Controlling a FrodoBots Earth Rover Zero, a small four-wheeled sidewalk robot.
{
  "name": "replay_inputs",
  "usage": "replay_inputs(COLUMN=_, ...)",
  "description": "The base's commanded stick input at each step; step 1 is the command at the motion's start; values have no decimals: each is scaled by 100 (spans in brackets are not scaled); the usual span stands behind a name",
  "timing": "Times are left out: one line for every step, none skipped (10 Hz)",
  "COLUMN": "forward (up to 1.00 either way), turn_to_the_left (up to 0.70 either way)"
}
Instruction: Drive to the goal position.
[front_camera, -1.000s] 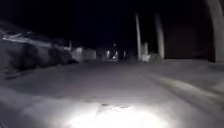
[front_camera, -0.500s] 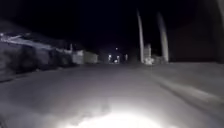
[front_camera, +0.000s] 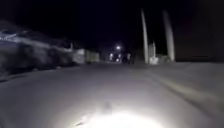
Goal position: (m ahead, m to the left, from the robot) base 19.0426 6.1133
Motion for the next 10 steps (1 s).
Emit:
replay_inputs(forward=100, turn_to_the_left=-7)
replay_inputs(forward=100, turn_to_the_left=0)
replay_inputs(forward=100, turn_to_the_left=0)
replay_inputs(forward=100, turn_to_the_left=0)
replay_inputs(forward=100, turn_to_the_left=0)
replay_inputs(forward=100, turn_to_the_left=0)
replay_inputs(forward=100, turn_to_the_left=0)
replay_inputs(forward=100, turn_to_the_left=0)
replay_inputs(forward=100, turn_to_the_left=0)
replay_inputs(forward=100, turn_to_the_left=0)
